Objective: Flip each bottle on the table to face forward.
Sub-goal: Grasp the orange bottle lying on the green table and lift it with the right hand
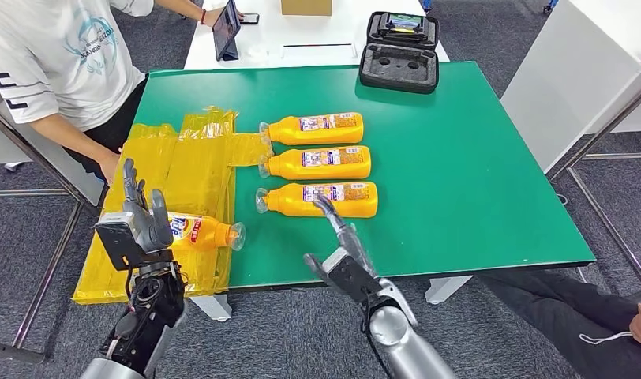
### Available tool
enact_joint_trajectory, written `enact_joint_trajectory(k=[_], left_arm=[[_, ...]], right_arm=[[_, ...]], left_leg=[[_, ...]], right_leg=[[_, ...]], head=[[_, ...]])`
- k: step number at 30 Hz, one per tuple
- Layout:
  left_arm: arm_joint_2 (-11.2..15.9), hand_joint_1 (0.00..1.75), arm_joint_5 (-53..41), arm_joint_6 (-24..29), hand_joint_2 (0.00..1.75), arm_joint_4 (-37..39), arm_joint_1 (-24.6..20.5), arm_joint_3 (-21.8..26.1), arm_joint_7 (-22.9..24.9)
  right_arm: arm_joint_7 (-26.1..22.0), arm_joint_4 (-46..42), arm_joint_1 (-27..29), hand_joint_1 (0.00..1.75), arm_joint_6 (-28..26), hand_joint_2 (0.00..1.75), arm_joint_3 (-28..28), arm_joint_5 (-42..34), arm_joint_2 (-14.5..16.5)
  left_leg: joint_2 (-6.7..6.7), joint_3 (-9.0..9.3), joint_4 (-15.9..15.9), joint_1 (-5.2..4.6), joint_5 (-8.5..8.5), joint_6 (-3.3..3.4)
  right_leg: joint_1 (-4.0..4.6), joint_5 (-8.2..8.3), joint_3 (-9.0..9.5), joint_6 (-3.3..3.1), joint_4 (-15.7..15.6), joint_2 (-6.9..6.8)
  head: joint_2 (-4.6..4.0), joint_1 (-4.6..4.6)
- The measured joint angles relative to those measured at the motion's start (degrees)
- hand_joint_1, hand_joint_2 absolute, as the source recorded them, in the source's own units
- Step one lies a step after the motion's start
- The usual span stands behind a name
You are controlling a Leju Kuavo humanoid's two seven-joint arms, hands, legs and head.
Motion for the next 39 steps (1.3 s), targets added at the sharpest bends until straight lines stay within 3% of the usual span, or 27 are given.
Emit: enact_joint_trajectory(k=[12,21,30,39], left_arm=[[-0.37,0.00,0.60,-1.45,1.75,-1.14,1.46,0.42,0.00],[-0.38,0.00,0.89,-2.96,1.75,-0.50,1.06,1.17,0.01],[-0.46,0.00,0.82,-3.27,1.75,1.29,0.28,1.20,0.01],[-0.92,0.00,0.82,-2.79,1.75,3.41,-0.63,1.17,0.01]], right_arm=[[1.59,3.25,-4.79,0.00,-1.29,1.75,-2.72,1.34,-3.41],[4.80,12.86,-13.79,0.00,-1.89,1.75,-3.95,6.52,-7.53],[7.48,27.77,-23.47,0.00,-0.59,1.75,-1.47,10.79,-5.09],[8.93,35.42,-28.52,0.00,2.47,1.75,0.06,10.86,-2.98]], left_leg=[[0.01,-0.01,0.01,0.00,0.04,0.04],[0.00,-0.02,0.01,-0.02,0.07,0.08],[-0.01,-0.02,0.02,0.00,0.10,0.09],[-0.01,-0.02,0.02,0.00,0.10,0.09]], right_leg=[[0.01,0.02,-0.01,0.02,0.01,-0.01],[-0.01,0.09,0.02,0.11,0.01,-0.02],[0.02,0.08,-0.01,0.11,0.02,-0.02],[0.01,0.08,-0.01,0.11,0.02,-0.02]], head=[[0.00,-0.01],[0.00,0.00],[0.00,-0.02],[0.00,-0.01]])
